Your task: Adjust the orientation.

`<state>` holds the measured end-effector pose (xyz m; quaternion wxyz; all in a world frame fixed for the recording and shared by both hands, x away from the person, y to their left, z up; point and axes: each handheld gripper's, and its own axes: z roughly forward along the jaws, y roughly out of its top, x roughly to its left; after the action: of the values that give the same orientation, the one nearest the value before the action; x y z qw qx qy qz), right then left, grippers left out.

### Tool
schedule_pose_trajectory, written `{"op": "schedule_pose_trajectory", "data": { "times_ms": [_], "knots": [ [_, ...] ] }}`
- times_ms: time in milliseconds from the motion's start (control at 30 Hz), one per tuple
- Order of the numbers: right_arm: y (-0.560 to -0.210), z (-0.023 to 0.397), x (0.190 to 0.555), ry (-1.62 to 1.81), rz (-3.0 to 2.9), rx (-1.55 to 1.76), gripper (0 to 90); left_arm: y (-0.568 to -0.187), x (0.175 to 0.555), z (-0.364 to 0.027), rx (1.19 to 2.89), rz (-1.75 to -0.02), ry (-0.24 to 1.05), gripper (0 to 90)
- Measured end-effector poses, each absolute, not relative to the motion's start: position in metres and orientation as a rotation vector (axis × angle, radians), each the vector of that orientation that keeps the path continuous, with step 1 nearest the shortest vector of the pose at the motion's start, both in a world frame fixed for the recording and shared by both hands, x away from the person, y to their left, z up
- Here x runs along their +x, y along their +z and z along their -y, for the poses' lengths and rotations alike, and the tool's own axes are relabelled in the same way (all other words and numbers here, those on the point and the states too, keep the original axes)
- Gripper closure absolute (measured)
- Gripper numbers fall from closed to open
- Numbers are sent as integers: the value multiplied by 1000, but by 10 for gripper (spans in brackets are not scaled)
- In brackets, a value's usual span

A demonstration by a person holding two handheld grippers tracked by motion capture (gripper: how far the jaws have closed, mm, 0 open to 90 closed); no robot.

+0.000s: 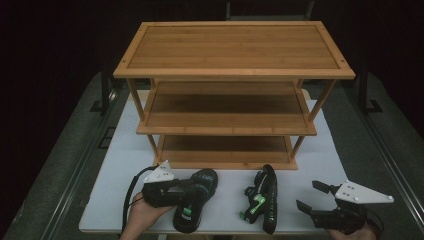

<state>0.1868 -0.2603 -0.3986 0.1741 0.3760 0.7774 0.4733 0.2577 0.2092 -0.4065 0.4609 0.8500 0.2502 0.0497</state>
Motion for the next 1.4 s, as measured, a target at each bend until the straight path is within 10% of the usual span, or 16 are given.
{"op": "schedule_pose_trajectory", "data": {
  "times_ms": [400,967,1400],
  "knots": [
    [-393,219,190,1393,-2312,979,193,-406,257,-210,2101,-615,129,654],
    [-393,172,206,1340,-2347,813,655,-407,255,-207,2077,-647,140,685],
    [-394,192,203,1269,-2318,849,715,-408,255,-209,2073,-649,126,685]
  ]
}}
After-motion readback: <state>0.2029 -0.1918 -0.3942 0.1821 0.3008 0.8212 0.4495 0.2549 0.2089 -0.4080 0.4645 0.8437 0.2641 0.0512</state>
